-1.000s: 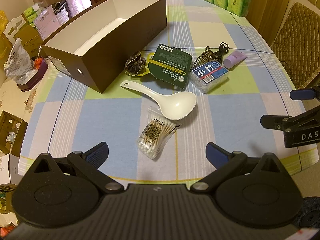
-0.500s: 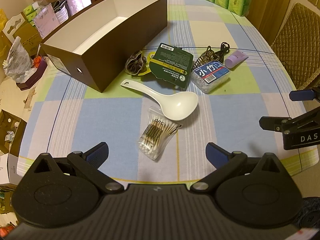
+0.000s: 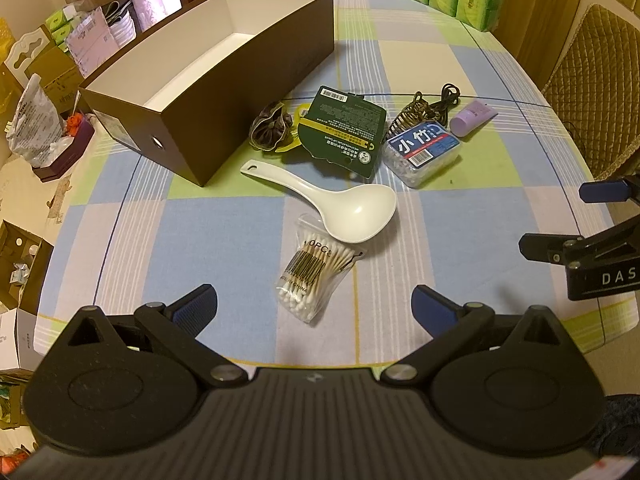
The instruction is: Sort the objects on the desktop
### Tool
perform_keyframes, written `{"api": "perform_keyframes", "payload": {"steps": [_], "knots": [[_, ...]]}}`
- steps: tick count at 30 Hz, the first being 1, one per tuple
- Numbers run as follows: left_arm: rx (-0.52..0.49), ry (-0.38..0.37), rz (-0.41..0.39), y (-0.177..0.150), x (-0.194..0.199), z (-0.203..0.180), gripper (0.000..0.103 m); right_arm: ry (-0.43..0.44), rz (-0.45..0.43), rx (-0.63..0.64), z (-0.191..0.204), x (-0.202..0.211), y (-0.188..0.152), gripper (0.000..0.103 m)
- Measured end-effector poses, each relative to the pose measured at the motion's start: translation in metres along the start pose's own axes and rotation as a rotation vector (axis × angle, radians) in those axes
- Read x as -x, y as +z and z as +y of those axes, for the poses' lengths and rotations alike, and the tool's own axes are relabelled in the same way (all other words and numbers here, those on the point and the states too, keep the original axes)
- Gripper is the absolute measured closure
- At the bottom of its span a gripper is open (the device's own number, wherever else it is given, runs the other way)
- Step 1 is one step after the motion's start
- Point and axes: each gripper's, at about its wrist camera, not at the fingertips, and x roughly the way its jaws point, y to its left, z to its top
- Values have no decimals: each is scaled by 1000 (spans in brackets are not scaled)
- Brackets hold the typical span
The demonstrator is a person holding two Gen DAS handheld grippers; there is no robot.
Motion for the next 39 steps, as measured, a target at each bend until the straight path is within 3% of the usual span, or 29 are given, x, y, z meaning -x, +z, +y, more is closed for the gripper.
{"api": "perform_keyframes", "payload": {"steps": [21,26,30,36,39], "knots": [[-3,6,12,4,-4,-5,1,20,19,-14,-10,0,-5,2],[-6,-36,27,3,-12,2,1,26,22,-20,-11,-3,-6,2],[-50,-16,13,-5,-24,11,1,40,23,-25,-10,-5,-7,2],[-94,-76,24,-13,-53,27,4,36,35,-49,-11,-11,-11,2],[-118,-109,27,-14,-65,30,12,27,43,-69,-14,-13,-12,2]]}}
